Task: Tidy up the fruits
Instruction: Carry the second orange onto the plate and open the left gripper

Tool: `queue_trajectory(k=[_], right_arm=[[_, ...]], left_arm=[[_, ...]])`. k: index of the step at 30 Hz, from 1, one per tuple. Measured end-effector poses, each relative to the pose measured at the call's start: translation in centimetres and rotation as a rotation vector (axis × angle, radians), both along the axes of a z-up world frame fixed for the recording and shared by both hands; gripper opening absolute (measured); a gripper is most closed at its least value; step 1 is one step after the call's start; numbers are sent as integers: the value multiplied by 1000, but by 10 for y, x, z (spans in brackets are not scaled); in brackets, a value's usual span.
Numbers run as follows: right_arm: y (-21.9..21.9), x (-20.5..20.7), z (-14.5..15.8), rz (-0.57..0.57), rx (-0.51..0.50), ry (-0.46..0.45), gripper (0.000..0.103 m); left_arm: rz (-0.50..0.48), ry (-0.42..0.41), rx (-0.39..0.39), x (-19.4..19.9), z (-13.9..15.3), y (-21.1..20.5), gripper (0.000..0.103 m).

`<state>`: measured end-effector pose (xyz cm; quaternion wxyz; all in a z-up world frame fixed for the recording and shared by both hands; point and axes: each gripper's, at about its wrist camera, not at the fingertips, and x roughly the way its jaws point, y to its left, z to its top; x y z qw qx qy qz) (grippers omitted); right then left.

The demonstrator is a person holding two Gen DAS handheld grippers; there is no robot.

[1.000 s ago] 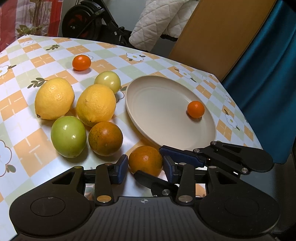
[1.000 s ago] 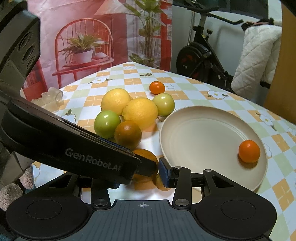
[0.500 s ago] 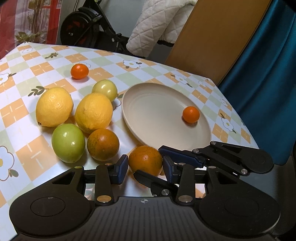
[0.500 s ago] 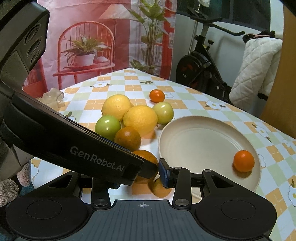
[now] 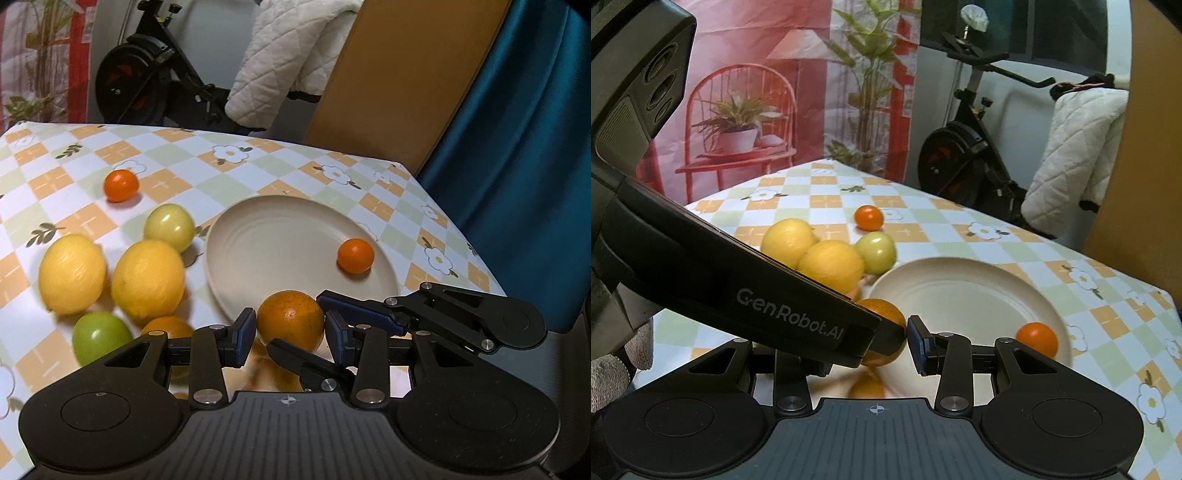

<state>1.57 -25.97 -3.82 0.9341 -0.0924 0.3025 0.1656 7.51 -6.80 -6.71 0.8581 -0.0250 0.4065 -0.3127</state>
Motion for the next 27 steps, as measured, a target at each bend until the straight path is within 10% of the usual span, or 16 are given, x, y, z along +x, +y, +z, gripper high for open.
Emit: queue_trajectory(k=[27], right_arm=[[-85, 28, -28, -173, -7, 29, 36]], left_arm=[[-130, 88, 19, 42, -26, -100, 43]])
